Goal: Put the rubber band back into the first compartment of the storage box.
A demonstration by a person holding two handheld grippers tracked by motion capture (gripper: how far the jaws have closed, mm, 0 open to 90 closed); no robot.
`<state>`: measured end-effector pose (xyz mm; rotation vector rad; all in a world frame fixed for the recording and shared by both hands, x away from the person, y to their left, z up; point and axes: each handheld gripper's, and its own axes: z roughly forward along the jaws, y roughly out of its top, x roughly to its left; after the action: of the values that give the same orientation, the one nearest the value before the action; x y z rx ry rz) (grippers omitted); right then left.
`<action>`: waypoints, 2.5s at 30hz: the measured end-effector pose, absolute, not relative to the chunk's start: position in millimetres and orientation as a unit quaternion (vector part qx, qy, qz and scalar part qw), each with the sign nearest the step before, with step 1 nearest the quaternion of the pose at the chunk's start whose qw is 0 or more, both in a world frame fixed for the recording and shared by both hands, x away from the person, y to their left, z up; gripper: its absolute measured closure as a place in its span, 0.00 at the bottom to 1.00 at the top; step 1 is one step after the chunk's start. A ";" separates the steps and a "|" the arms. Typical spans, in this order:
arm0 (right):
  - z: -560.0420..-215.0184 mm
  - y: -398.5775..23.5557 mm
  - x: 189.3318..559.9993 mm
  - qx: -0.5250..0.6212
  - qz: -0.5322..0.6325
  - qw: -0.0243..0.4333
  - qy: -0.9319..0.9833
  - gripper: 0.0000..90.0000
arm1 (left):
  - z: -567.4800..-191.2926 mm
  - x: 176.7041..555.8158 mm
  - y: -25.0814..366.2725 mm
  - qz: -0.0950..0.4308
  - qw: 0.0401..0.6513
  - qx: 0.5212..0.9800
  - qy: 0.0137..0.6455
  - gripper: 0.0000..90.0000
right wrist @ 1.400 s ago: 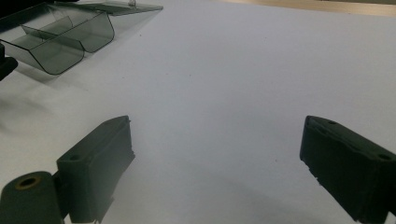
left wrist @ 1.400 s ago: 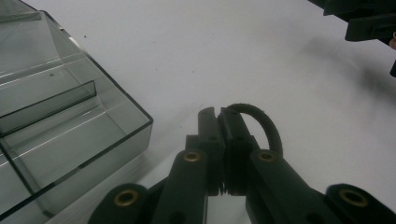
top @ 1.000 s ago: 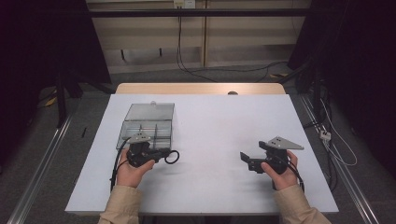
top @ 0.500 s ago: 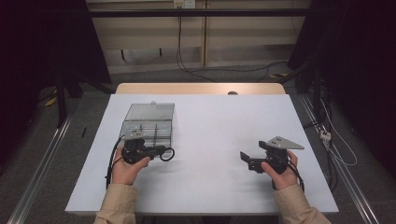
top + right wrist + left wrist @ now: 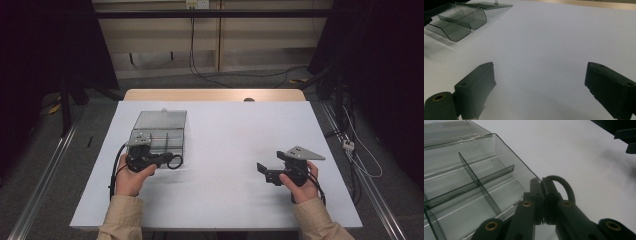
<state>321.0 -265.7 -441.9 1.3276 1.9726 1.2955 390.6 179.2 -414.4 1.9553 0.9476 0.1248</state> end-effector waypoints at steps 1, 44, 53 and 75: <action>-441.9 -265.7 321.0 0.478 0.467 0.215 0.712 0.10 | -414.2 390.9 179.9 0.051 0.464 0.796 0.386 0.98; -442.0 -265.3 321.2 0.478 0.468 0.214 0.712 0.10 | -405.2 413.8 224.5 0.105 0.458 0.765 0.441 0.98; -441.5 -266.0 321.0 0.479 0.469 0.213 0.711 0.10 | -405.0 420.7 228.1 0.114 0.453 0.762 0.449 0.98; -440.3 -265.5 322.1 0.479 0.474 0.211 0.708 0.10 | -405.6 442.9 249.1 0.140 0.442 0.746 0.478 0.98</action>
<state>322.1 -265.5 -440.3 1.3315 1.9678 1.3174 442.9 249.1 -405.6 1.8519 1.1867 0.3466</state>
